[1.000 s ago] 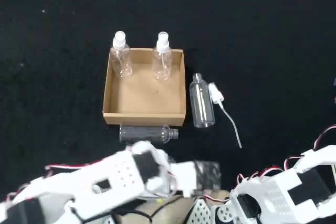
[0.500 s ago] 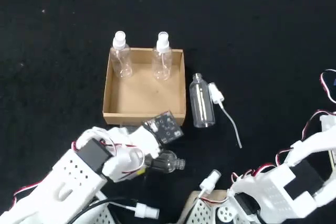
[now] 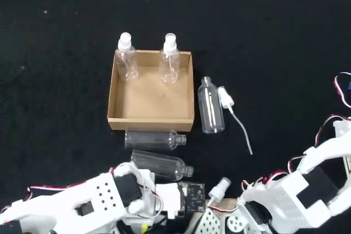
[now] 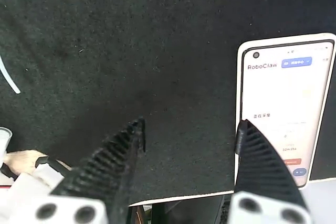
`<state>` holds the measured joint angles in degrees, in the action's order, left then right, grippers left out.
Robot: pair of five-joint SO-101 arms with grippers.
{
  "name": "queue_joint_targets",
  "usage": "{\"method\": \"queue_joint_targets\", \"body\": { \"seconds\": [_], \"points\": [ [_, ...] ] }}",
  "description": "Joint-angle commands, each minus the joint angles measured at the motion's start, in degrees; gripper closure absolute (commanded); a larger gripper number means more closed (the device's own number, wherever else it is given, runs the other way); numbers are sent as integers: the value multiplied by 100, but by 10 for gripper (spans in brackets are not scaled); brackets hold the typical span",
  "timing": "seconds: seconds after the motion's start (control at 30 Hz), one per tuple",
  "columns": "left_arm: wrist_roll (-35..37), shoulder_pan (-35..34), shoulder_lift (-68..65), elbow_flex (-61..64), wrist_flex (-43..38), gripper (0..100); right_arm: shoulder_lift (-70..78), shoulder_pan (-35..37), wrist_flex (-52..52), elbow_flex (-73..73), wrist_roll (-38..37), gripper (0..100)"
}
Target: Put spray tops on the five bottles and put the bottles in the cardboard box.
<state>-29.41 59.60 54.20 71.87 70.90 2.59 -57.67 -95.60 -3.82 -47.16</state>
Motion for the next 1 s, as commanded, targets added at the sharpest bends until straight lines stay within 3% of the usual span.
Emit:
{"method": "queue_joint_targets", "body": {
  "seconds": [0.0,0.2,0.43,0.63,0.97],
  "points": [
    [141,136,-18,92,-404,683,-75,-26,-35,-321,0,740],
    [281,189,-18,426,-844,766,-75,-26,-35,-330,9,740],
    [703,980,-18,470,-800,820,-92,-26,-35,-338,9,740],
    [721,980,35,391,-809,824,-75,-26,-35,-338,9,740],
    [686,989,44,382,-756,948,-110,-26,-35,-338,9,740]
  ]
}}
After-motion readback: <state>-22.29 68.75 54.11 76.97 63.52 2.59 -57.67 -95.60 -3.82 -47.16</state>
